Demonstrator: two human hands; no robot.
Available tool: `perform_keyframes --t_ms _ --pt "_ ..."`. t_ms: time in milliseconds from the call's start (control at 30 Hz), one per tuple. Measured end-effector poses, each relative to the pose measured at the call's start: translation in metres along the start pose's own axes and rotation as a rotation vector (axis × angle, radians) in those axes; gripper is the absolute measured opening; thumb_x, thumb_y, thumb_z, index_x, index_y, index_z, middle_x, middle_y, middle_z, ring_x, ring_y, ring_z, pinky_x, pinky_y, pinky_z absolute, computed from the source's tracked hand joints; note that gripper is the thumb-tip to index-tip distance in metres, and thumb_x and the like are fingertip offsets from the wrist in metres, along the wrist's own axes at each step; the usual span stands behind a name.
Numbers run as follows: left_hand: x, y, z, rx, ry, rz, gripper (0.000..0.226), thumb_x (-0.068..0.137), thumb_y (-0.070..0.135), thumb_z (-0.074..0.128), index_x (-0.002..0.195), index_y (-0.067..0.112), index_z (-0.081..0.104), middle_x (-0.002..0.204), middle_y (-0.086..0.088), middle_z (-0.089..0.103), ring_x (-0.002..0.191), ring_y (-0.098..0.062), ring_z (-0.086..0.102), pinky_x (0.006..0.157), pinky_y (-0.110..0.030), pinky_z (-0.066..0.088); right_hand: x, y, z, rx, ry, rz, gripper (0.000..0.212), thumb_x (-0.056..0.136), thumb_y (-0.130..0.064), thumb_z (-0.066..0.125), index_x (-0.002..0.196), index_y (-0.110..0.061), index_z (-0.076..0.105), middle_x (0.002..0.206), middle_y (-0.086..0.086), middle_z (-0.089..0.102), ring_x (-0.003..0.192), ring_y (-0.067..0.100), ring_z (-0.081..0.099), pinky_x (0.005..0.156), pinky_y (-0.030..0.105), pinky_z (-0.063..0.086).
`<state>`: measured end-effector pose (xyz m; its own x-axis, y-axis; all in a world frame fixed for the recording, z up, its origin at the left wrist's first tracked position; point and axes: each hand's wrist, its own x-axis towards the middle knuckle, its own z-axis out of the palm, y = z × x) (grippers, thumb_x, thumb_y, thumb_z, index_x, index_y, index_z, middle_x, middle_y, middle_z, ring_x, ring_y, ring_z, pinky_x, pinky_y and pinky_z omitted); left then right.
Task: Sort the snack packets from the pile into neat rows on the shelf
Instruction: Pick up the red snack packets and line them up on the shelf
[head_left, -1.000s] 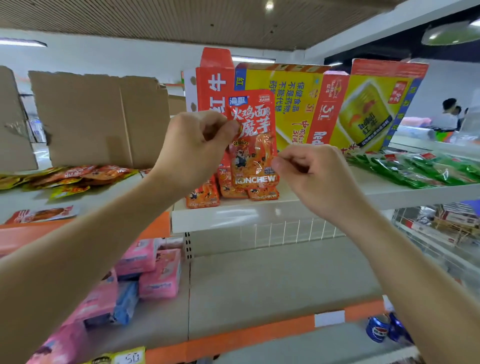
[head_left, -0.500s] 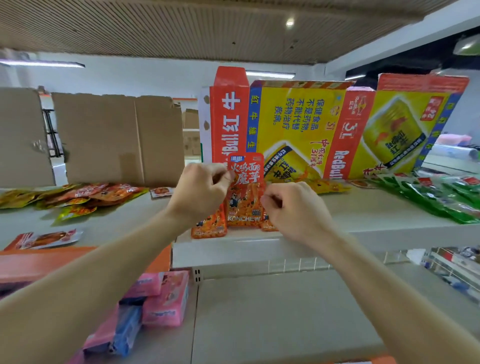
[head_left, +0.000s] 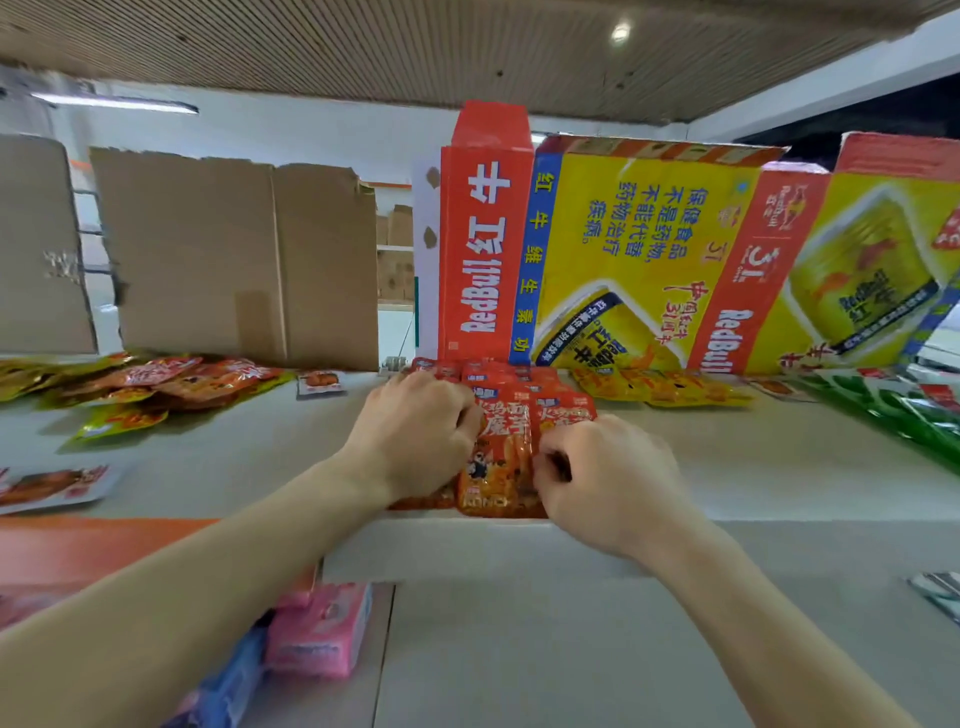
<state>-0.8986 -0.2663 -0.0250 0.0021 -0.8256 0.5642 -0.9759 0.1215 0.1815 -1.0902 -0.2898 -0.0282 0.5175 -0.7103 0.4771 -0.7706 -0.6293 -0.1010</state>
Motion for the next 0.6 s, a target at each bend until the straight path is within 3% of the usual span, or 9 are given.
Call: perform_keyframes --t_ms 133,200,400,600 --pt "0.001 0.000 0.005 0.029 -0.015 0.018 0.041 0.101 0.037 0.044 0.062 0.023 0.040 0.071 0.018 0.046 0.062 -0.006 0.048 0.062 -0.026 0.039 -0.002 0.001 0.003 0.001 0.071 0.020 0.035 0.091 -0.056 0.046 0.077 -0.026 0.058 0.066 -0.011 0.046 0.072 0.017 0.052 0.059 0.029 0.035" --pt "0.001 -0.002 0.005 0.051 -0.018 0.028 0.040 0.100 0.038 0.044 0.064 0.023 0.040 0.074 0.016 0.051 0.064 -0.007 0.051 0.062 -0.026 0.041 -0.005 0.000 0.003 -0.002 0.113 0.003 0.038 0.091 -0.060 0.045 0.080 -0.026 0.059 0.069 -0.010 0.049 0.071 0.016 0.052 0.058 0.029 0.034" --pt "0.003 -0.004 0.009 0.145 -0.012 0.061 0.033 0.098 0.038 0.044 0.071 0.020 0.051 0.083 0.006 0.064 0.072 -0.016 0.060 0.070 -0.032 0.054 -0.011 0.005 0.008 0.013 0.161 -0.136 0.038 0.089 -0.063 0.031 0.104 -0.038 0.056 0.075 -0.012 0.064 0.074 0.014 0.063 0.055 0.028 0.038" --pt "0.003 -0.003 0.008 0.159 -0.044 0.091 0.039 0.098 0.043 0.044 0.065 0.021 0.045 0.077 0.012 0.057 0.068 -0.009 0.055 0.065 -0.024 0.045 -0.010 0.007 0.011 0.022 0.121 -0.154 0.044 0.087 -0.066 0.027 0.112 -0.047 0.058 0.087 -0.011 0.070 0.082 0.016 0.065 0.061 0.029 0.047"
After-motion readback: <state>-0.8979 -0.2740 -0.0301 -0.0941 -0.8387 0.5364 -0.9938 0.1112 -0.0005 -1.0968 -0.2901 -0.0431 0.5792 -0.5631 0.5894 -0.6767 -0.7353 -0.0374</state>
